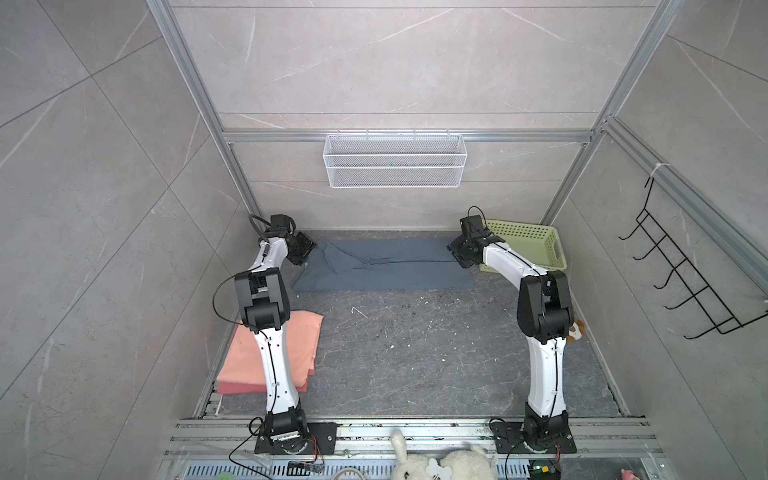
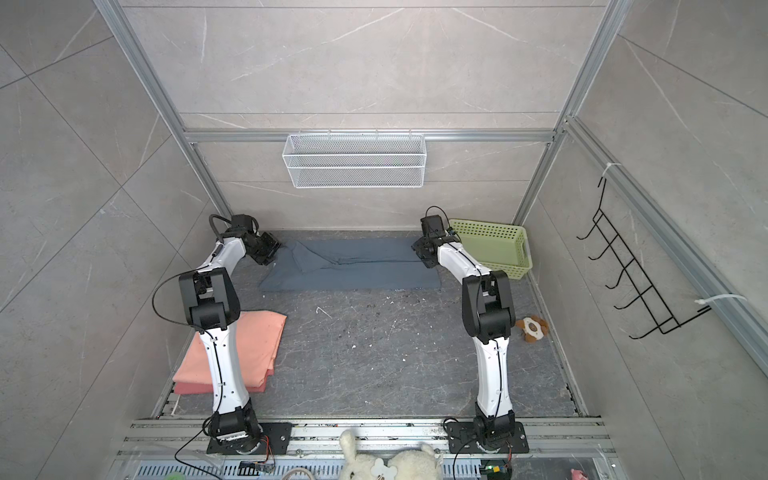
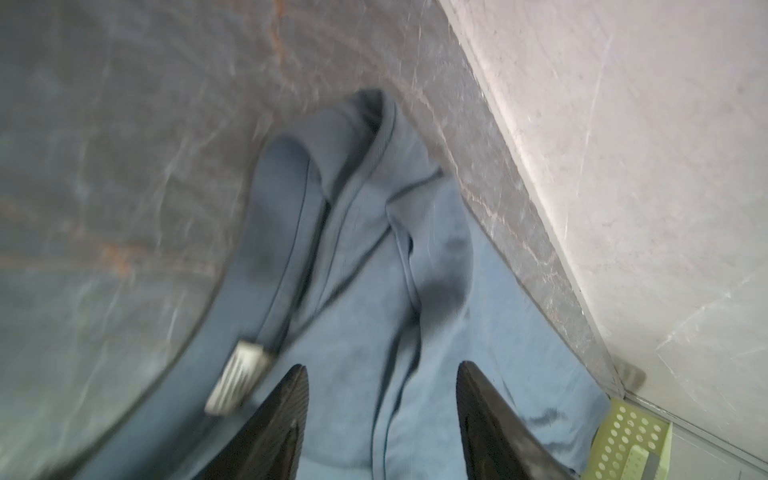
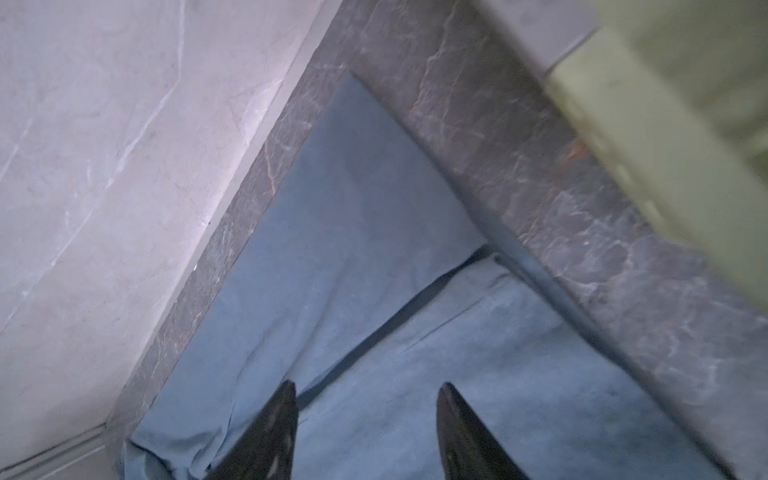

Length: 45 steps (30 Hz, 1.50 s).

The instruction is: Fold and stack the t-shirts

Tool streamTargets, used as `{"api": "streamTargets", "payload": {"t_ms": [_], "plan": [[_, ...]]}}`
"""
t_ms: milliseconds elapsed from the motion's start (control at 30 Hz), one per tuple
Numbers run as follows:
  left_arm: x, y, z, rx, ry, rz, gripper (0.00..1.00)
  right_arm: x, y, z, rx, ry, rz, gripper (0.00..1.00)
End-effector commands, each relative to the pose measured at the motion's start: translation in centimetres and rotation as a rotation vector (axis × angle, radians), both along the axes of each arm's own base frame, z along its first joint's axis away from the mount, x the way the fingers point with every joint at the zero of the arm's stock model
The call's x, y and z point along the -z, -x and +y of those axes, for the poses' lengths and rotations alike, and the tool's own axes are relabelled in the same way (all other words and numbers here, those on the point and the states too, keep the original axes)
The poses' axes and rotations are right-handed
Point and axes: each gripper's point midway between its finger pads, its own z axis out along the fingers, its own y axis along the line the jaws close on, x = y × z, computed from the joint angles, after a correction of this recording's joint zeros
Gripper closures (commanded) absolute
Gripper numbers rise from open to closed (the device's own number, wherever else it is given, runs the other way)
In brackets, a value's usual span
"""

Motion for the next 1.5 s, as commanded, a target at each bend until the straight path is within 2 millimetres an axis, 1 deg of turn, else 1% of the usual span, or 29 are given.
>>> {"api": "streamTargets", "payload": {"t_ms": [0, 67, 133, 233, 333, 367, 433, 467, 533, 600, 667, 767, 967, 1033, 1100, 1233, 1300, 1333, 1367, 1467], "plan": [[-5.6, 1.6, -2.2, 0.053, -0.018, -0.079, 0.39, 0.0, -1.2, 1.8, -0.079, 0.029, -0.029, 0.43], [-4.9, 2.7, -3.4, 0.055, -0.009, -0.043, 0.39, 0.3, -2.3, 2.4, -0.099, 0.037, -0.046, 0.32], [-3.9, 3.5, -4.7, 0.059, 0.007, -0.006, 0.38, 0.7, -3.6, 3.2, -0.111, 0.023, -0.060, 0.29], [-2.1, 4.4, -5.9, 0.051, 0.020, 0.050, 0.37, 0.7, -5.6, 4.7, -0.131, 0.009, -0.088, 0.29], [-0.6, 5.2, -6.7, 0.039, 0.039, 0.091, 0.36, 0.9, -7.1, 5.9, -0.155, -0.006, -0.092, 0.29], [-0.3, 5.3, -6.8, 0.037, 0.034, 0.099, 0.36, 2.2, -7.3, 6.3, -0.164, -0.006, -0.073, 0.29], [0.9, 5.8, -6.7, 0.031, 0.022, 0.123, 0.35, 3.0, -7.7, 6.6, -0.176, -0.001, -0.053, 0.29], [1.4, 5.9, -6.5, 0.026, 0.015, 0.135, 0.35, 2.9, -8.0, 6.7, -0.181, -0.001, -0.058, 0.29], [2.9, 6.5, -5.9, 0.006, -0.005, 0.177, 0.35, 3.4, -8.4, 6.7, -0.183, 0.003, -0.056, 0.29], [4.0, 6.8, -5.5, -0.002, -0.006, 0.203, 0.35, 4.1, -8.4, 6.9, -0.194, -0.002, -0.042, 0.29], [4.7, 6.9, -5.3, -0.010, -0.004, 0.220, 0.35, 5.3, -7.9, 7.0, -0.203, -0.006, -0.009, 0.29], [5.6, 6.9, -5.0, -0.013, 0.005, 0.241, 0.35, 7.3, -6.6, 6.7, -0.204, 0.001, 0.061, 0.29], [6.8, 6.2, -4.2, -0.017, 0.005, 0.274, 0.35, 10.4, -3.3, 6.3, -0.213, -0.003, 0.202, 0.30], [7.9, 6.0, -4.1, 0.003, -0.001, 0.314, 0.35, 11.4, -2.0, 6.0, -0.218, 0.003, 0.259, 0.30], [8.1, 5.5, -4.1, 0.015, -0.004, 0.312, 0.35, 12.0, -1.1, 6.0, -0.234, 0.000, 0.300, 0.30], [7.7, 4.2, -4.2, 0.036, -0.011, 0.289, 0.35, 12.3, 1.2, 6.2, -0.261, 0.012, 0.354, 0.30], [7.5, 3.5, -4.5, 0.060, 0.004, 0.273, 0.35, 12.4, 3.1, 5.8, -0.256, 0.021, 0.389, 0.31], [7.3, 3.2, -4.8, 0.072, 0.016, 0.265, 0.35, 12.9, 4.1, 5.8, -0.254, 0.018, 0.405, 0.31], [7.2, 2.9, -5.0, 0.084, 0.028, 0.258, 0.35, 12.2, 5.0, 5.8, -0.250, 0.006, 0.400, 0.30], [7.1, 2.4, -5.7, 0.109, 0.055, 0.242, 0.35, 12.9, 8.4, 5.4, -0.224, -0.022, 0.419, 0.31]]}}
